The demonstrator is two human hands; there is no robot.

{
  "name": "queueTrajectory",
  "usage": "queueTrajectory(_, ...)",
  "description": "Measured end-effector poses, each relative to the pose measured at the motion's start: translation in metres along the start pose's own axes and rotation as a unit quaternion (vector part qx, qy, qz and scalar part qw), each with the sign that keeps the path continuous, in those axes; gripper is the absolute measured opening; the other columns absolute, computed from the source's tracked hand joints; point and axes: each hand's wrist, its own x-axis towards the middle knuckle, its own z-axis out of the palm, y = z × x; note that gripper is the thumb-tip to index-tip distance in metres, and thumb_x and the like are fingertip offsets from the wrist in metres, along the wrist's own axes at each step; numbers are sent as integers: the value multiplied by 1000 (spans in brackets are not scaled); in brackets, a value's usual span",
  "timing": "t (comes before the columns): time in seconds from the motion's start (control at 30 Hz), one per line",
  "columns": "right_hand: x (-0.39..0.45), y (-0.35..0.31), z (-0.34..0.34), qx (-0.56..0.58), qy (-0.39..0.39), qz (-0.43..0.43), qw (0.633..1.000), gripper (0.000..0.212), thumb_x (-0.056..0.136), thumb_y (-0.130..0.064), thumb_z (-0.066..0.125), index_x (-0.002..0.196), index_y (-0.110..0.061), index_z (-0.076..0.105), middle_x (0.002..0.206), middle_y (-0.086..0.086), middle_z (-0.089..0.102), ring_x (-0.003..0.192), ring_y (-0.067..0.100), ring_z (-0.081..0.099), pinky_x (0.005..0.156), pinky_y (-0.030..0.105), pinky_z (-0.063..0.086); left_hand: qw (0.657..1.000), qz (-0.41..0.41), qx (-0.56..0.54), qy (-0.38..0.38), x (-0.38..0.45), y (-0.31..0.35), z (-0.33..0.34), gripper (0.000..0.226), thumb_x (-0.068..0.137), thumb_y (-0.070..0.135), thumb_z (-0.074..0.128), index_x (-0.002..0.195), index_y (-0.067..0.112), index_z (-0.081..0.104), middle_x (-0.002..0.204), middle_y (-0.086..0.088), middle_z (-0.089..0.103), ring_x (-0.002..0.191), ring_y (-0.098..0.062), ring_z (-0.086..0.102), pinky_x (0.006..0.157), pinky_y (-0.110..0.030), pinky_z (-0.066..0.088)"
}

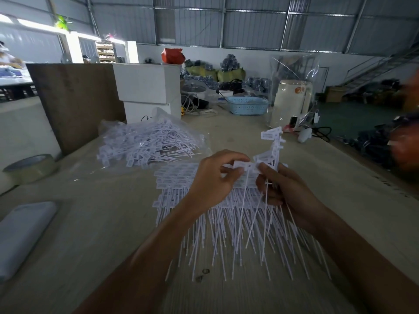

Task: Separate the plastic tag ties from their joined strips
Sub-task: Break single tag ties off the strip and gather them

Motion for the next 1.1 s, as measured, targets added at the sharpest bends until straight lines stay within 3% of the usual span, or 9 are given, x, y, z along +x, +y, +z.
queueTrajectory(0.23, 0, 0, -3, 32, -12, 3, 999, 10, 99, -21, 58, 90, -17, 55, 64, 2, 47, 47, 8, 25, 39, 18, 27, 998, 48, 47, 16, -1, -8, 4, 24, 86, 7, 73, 109, 14, 73, 105, 6, 70, 89, -4, 64, 77, -24, 56)
queueTrajectory(0.63, -1, 1, -2, -41, 8, -25, 999, 12, 100, -26, 57, 97, -16, 52, 66, 1, 44, 58, 16, 24, 45, 23, 26, 994, 56, 91, -1, 0, -8, 1, 17, 94, 15, 65, 109, 12, 73, 104, 2, 72, 87, 2, 60, 77, -10, 47)
queueTrajectory(0.73, 0, 3, -1, -67, 8, -39, 997, 11, 99, -29, 59, 95, -20, 56, 66, 1, 42, 58, 17, 25, 46, 24, 28, 995, 40, 90, -3, 0, -5, 1, 14, 96, 13, 61, 99, 10, 74, 90, 5, 72, 76, 9, 57, 71, -7, 41)
queueTrajectory(0.87, 0, 5, 3, -117, 12, -82, 990, 21, 94, -36, 65, 111, -26, 59, 62, 2, 38, 50, 11, 31, 45, 24, 29, 998, -27, 48, 5, -2, -3, 4, 25, 97, 13, 57, 73, 14, 65, 58, 3, 61, 51, -9, 54, 56, -20, 41)
queueTrajectory(0.97, 0, 5, 3, -68, 7, -60, 996, 15, 93, -37, 65, 98, -23, 61, 64, 2, 41, 51, 12, 28, 43, 23, 28, 1000, -10, 19, 13, 0, -1, -1, 25, 96, 12, 60, 74, 23, 65, 55, 8, 56, 48, -6, 51, 56, -13, 38)
queueTrajectory(1.1, -1, 3, 5, -18, 3, -49, 999, 18, 97, -35, 63, 81, -26, 60, 63, -1, 44, 49, 10, 27, 42, 21, 28, 997, -48, -56, 10, 1, -1, -1, 16, 97, 15, 61, 88, 13, 73, 60, 9, 60, 49, -3, 51, 54, -16, 42)
